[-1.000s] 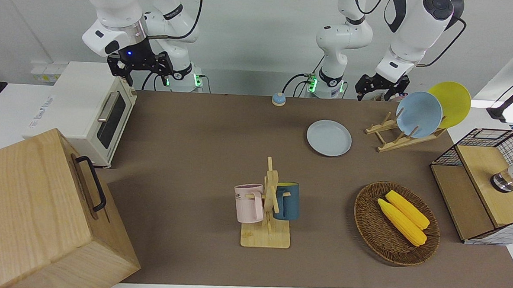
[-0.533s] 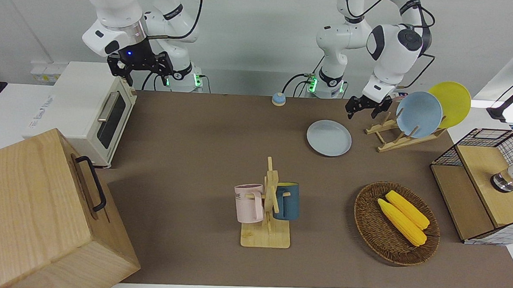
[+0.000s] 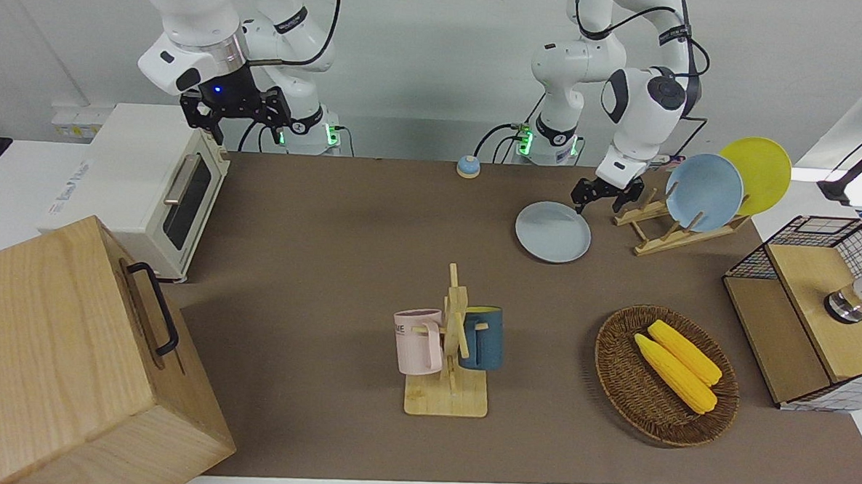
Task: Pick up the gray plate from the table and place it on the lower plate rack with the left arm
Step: 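Move the left gripper toward the gray plate's near edge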
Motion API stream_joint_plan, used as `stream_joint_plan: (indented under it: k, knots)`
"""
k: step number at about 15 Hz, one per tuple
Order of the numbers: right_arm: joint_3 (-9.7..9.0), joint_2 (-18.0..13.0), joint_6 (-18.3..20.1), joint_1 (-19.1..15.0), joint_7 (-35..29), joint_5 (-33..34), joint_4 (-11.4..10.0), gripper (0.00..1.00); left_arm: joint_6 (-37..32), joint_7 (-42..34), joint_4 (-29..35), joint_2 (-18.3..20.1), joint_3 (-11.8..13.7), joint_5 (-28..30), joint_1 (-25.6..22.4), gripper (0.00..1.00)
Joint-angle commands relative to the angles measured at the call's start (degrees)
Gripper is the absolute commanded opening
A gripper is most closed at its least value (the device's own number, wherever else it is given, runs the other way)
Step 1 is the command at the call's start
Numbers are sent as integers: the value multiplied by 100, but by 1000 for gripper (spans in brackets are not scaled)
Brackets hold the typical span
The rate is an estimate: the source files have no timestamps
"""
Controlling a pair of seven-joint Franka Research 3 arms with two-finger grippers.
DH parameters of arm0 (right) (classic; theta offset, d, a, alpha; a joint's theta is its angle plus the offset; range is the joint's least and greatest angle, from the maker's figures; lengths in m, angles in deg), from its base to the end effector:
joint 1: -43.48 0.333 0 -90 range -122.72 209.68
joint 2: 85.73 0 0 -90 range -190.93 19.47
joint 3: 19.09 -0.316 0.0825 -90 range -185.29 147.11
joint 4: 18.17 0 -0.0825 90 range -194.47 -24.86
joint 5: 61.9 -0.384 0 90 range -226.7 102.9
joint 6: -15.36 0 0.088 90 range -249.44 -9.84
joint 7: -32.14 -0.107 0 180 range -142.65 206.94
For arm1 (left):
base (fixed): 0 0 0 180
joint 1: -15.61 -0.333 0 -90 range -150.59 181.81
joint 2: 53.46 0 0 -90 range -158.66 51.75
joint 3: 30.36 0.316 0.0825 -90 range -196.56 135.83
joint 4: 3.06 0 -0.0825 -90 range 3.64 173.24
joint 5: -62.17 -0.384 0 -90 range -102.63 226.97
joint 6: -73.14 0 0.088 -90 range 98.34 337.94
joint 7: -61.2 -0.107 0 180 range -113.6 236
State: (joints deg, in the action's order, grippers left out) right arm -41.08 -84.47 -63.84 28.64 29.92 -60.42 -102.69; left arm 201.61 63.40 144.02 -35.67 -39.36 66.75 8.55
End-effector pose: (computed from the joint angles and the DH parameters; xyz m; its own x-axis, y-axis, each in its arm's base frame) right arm 0.5375 0.0616 0.6421 0.9904 0.0812 -0.1122 0.0841 -0.9962 0.0219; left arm 0.4178 -0.0152 0.3700 0.9979 0.0625 -0.0176 0.0627 -0.9979 0.0132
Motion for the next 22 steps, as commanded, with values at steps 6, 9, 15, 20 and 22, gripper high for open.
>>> stream_joint_plan:
  k: [6,9,15,20,22]
  knots:
    - [-121,-12,71,-133,-68,37,42,983,802,-35,295,-618,11,78,65,998]
    - [-113,-20,62,-133,-68,37,42,983,873,-35,304,-767,-15,78,65,998]
    - [-121,-12,71,-133,-68,37,42,983,899,-35,295,-935,-24,78,65,987]
    - [-121,-12,62,-133,-68,37,33,983,926,-35,286,-952,-41,78,56,403]
    - [-113,-12,62,-133,-68,37,33,983,917,-35,277,-944,-33,78,56,147]
